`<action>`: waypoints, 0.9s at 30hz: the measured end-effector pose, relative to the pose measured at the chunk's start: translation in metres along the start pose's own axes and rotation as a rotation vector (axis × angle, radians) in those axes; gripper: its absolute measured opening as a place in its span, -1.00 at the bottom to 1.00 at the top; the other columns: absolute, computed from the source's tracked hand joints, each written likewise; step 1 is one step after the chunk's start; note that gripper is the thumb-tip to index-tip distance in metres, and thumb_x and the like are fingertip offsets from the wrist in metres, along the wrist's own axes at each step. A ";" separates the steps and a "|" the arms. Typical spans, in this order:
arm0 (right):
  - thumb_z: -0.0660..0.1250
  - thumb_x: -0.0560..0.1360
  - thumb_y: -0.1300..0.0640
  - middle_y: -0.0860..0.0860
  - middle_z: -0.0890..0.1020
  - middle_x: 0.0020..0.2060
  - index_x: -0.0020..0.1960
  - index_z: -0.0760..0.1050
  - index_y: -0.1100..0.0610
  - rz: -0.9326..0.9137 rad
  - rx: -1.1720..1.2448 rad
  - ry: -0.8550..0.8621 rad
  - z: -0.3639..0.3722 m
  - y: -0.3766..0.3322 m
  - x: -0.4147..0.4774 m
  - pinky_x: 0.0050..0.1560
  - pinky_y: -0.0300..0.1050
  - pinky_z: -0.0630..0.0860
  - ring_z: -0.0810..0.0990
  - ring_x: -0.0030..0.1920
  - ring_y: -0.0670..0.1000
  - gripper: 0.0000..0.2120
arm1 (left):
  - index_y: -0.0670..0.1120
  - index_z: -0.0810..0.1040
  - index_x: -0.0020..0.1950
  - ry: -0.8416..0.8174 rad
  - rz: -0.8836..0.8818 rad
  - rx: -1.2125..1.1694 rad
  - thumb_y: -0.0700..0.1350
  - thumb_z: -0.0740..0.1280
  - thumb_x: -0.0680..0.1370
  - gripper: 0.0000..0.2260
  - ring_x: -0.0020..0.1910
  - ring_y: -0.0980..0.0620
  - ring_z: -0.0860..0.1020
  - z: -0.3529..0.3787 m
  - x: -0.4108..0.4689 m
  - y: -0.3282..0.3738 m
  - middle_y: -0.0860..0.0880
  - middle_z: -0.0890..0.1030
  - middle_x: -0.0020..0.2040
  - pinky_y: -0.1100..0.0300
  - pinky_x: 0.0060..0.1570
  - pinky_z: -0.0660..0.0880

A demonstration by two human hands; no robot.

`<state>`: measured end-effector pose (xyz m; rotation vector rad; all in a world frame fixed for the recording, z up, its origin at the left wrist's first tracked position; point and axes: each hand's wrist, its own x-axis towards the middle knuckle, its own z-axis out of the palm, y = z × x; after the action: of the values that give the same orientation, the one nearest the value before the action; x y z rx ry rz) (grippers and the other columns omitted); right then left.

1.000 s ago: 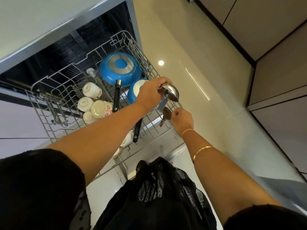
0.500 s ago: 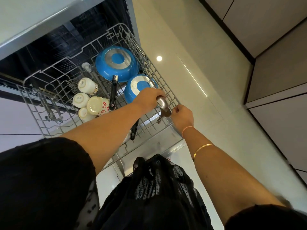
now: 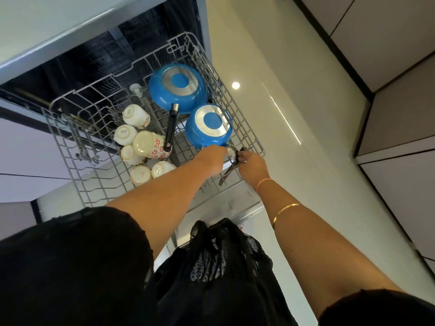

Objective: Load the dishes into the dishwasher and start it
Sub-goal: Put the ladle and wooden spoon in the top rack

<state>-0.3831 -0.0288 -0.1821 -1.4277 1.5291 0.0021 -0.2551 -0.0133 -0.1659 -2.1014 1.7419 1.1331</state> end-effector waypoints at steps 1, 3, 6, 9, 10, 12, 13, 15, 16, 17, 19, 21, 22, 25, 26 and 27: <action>0.20 0.48 0.39 0.13 0.58 0.16 0.27 0.48 0.22 -0.005 -0.032 0.001 0.002 -0.002 0.000 0.17 -0.15 0.42 0.53 0.18 0.12 -0.62 | -0.09 0.37 0.41 0.002 0.001 -0.013 -0.38 0.15 0.53 -0.53 0.24 -0.14 0.47 0.000 -0.004 -0.001 -0.16 0.45 0.33 0.03 0.19 0.47; 0.21 0.51 0.33 0.12 0.57 0.18 0.30 0.45 0.18 -0.013 -0.066 0.018 0.005 -0.009 -0.004 0.12 -0.21 0.40 0.53 0.19 0.11 -0.63 | -0.10 0.40 0.38 0.024 -0.011 -0.044 -0.34 0.18 0.55 -0.59 0.25 -0.12 0.46 0.001 -0.015 -0.008 -0.14 0.46 0.33 0.04 0.21 0.44; 0.15 0.54 0.27 0.13 0.56 0.14 0.30 0.43 0.15 -0.028 -0.117 0.095 0.006 -0.027 -0.016 -0.06 -0.23 0.30 0.52 0.16 0.14 -0.66 | -0.04 0.43 0.35 0.105 -0.047 -0.119 -0.29 0.22 0.55 -0.62 0.28 -0.08 0.44 0.000 -0.034 -0.023 -0.08 0.45 0.33 0.06 0.21 0.40; 0.15 0.53 0.26 0.17 0.56 0.11 0.20 0.44 0.21 -0.205 -0.158 0.123 0.022 -0.058 -0.029 -0.05 -0.15 0.36 0.52 0.14 0.18 -0.73 | -0.06 0.47 0.28 0.239 -0.117 -0.194 -0.27 0.22 0.54 -0.68 0.21 -0.10 0.48 -0.011 -0.066 -0.047 -0.10 0.51 0.26 0.03 0.15 0.45; 0.14 0.54 0.25 0.18 0.55 0.13 0.22 0.43 0.21 -0.256 -0.169 0.122 0.029 -0.072 -0.034 -0.01 -0.11 0.38 0.51 0.14 0.19 -0.73 | -0.07 0.48 0.25 0.289 -0.138 -0.217 -0.27 0.21 0.54 -0.70 0.17 -0.11 0.49 -0.016 -0.078 -0.056 -0.11 0.52 0.23 0.01 0.12 0.47; 0.13 0.55 0.24 0.19 0.55 0.13 0.21 0.44 0.21 -0.346 -0.185 0.122 0.047 -0.101 -0.045 0.00 -0.03 0.40 0.51 0.12 0.22 -0.74 | -0.06 0.48 0.24 0.391 -0.185 -0.265 -0.24 0.19 0.55 -0.72 0.15 -0.11 0.50 -0.026 -0.103 -0.079 -0.12 0.53 0.21 0.00 0.09 0.49; 0.13 0.55 0.24 0.21 0.56 0.10 0.18 0.45 0.22 -0.403 -0.199 0.121 0.058 -0.117 -0.053 -0.03 -0.01 0.40 0.51 0.10 0.23 -0.75 | -0.06 0.47 0.26 0.436 -0.217 -0.284 -0.22 0.18 0.56 -0.72 0.16 -0.12 0.49 -0.030 -0.117 -0.092 -0.11 0.52 0.23 0.01 0.09 0.48; 0.12 0.55 0.25 0.22 0.56 0.06 0.16 0.45 0.24 -0.521 -0.247 0.119 0.085 -0.149 -0.072 -0.08 -0.01 0.38 0.51 0.06 0.23 -0.76 | -0.05 0.46 0.27 0.531 -0.276 -0.310 -0.18 0.18 0.57 -0.72 0.20 -0.11 0.48 -0.039 -0.150 -0.122 -0.09 0.50 0.26 0.02 0.14 0.45; 0.12 0.54 0.25 0.21 0.56 0.06 0.16 0.45 0.24 -0.568 -0.267 0.117 0.098 -0.162 -0.081 -0.09 -0.01 0.39 0.51 0.05 0.22 -0.76 | -0.05 0.46 0.27 0.573 -0.299 -0.321 -0.17 0.18 0.57 -0.72 0.20 -0.11 0.47 -0.041 -0.164 -0.136 -0.09 0.50 0.26 0.03 0.15 0.44; 0.12 0.54 0.26 0.21 0.56 0.05 0.16 0.45 0.24 -0.617 -0.281 0.111 0.116 -0.178 -0.092 -0.08 0.00 0.40 0.51 0.04 0.22 -0.75 | -0.06 0.47 0.26 0.628 -0.323 -0.338 -0.17 0.17 0.57 -0.73 0.20 -0.11 0.47 -0.044 -0.184 -0.154 -0.09 0.51 0.25 0.05 0.14 0.44; 0.13 0.53 0.25 0.21 0.57 0.03 0.14 0.46 0.24 -0.699 -0.289 0.113 0.155 -0.206 -0.118 -0.07 0.02 0.41 0.53 0.03 0.22 -0.76 | -0.08 0.49 0.22 0.726 -0.374 -0.377 -0.18 0.16 0.57 -0.74 0.17 -0.14 0.49 -0.045 -0.224 -0.192 -0.11 0.53 0.22 0.05 0.11 0.43; 0.14 0.54 0.24 0.19 0.59 0.04 0.16 0.48 0.23 -0.759 -0.274 0.118 0.195 -0.232 -0.145 -0.05 -0.02 0.42 0.54 0.04 0.20 -0.75 | -0.10 0.52 0.19 0.815 -0.411 -0.414 -0.18 0.15 0.57 -0.75 0.13 -0.16 0.51 -0.042 -0.263 -0.231 -0.14 0.56 0.17 0.05 0.09 0.44; 0.13 0.54 0.24 0.18 0.60 0.04 0.16 0.48 0.23 -0.793 -0.271 0.109 0.219 -0.245 -0.161 -0.05 -0.04 0.42 0.54 0.04 0.20 -0.75 | -0.11 0.52 0.18 0.855 -0.431 -0.431 -0.19 0.14 0.58 -0.76 0.12 -0.16 0.51 -0.040 -0.285 -0.256 -0.14 0.57 0.15 0.05 0.08 0.44; 0.13 0.55 0.26 0.18 0.60 0.03 0.16 0.48 0.24 -0.841 -0.236 0.066 0.290 -0.280 -0.206 -0.07 -0.09 0.40 0.54 0.04 0.19 -0.75 | -0.10 0.51 0.20 0.941 -0.499 -0.473 -0.18 0.14 0.59 -0.76 0.12 -0.12 0.52 -0.031 -0.347 -0.326 -0.12 0.57 0.14 0.07 0.09 0.44; 0.12 0.55 0.26 0.17 0.59 0.03 0.17 0.48 0.23 -0.848 -0.222 0.060 0.309 -0.290 -0.218 -0.11 -0.12 0.38 0.55 0.03 0.17 -0.75 | -0.10 0.51 0.21 0.960 -0.521 -0.484 -0.17 0.15 0.59 -0.75 0.11 -0.12 0.53 -0.029 -0.363 -0.345 -0.12 0.57 0.15 0.07 0.09 0.45; 0.11 0.56 0.26 0.17 0.59 0.03 0.17 0.47 0.23 -0.863 -0.212 0.049 0.330 -0.301 -0.231 -0.14 -0.15 0.36 0.54 0.01 0.17 -0.74 | -0.10 0.50 0.22 0.983 -0.544 -0.489 -0.16 0.15 0.60 -0.75 0.10 -0.12 0.53 -0.028 -0.383 -0.367 -0.13 0.57 0.16 0.06 0.08 0.47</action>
<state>0.0050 0.2485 -0.0217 -2.1698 0.8595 -0.4032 0.0801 0.3696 -0.0136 -3.5182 0.9667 0.3668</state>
